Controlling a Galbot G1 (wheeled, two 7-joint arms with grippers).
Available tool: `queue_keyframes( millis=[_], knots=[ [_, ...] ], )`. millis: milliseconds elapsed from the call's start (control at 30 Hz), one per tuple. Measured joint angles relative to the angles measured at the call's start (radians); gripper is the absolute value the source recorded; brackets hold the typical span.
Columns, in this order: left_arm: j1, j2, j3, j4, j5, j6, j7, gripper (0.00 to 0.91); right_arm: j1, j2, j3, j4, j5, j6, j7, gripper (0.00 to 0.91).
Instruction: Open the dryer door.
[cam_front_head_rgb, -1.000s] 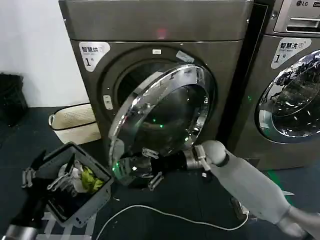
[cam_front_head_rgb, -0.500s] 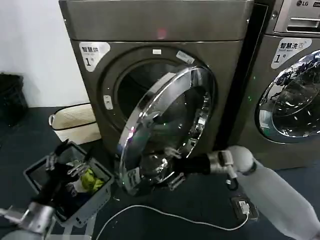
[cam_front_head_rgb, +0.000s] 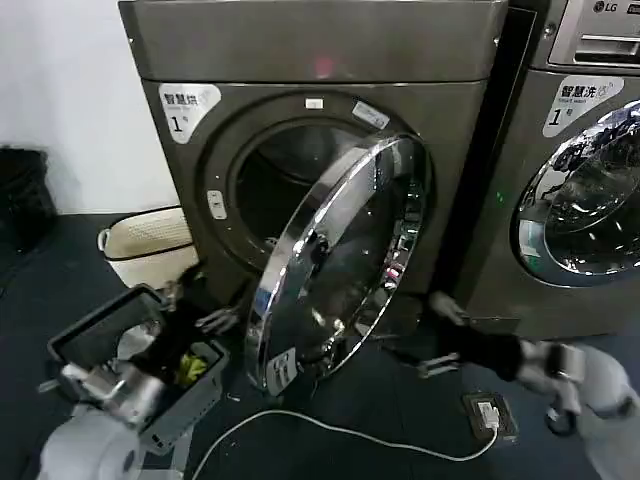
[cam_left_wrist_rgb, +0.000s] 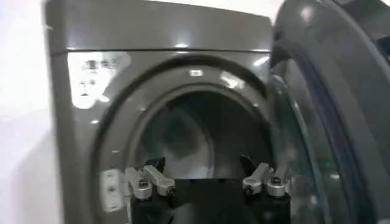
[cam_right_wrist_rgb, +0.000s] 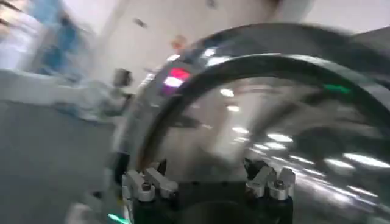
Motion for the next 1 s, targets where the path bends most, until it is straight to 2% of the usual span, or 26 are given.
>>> queue_keyframes(
  millis=[167,333,533,733,1000],
  knots=[
    [-0.071,0.008,0.084,0.043,-0.007,-0.005,0.008,0.907,-0.210,0.099,0.235,0.067,-0.057,0.028,0.156,0.907],
    [-0.135,0.008,0.159,0.084,-0.018,-0.007,0.011,0.907,-0.335,0.220,0.428,0.097,-0.134,0.015,0.323,0.907],
    [-0.212,0.002,0.243,0.134,-0.032,-0.015,0.016,0.907,-0.386,0.369,0.628,0.082,-0.237,-0.077,0.543,0.907],
    [-0.282,-0.004,0.312,0.179,-0.052,-0.026,0.017,0.907,-0.379,0.480,0.806,0.046,-0.249,-0.187,0.705,0.907],
    [-0.388,-0.028,0.418,0.255,-0.068,-0.036,0.019,0.907,-0.354,0.535,1.029,-0.070,-0.314,-0.240,0.885,0.907]
  ],
)
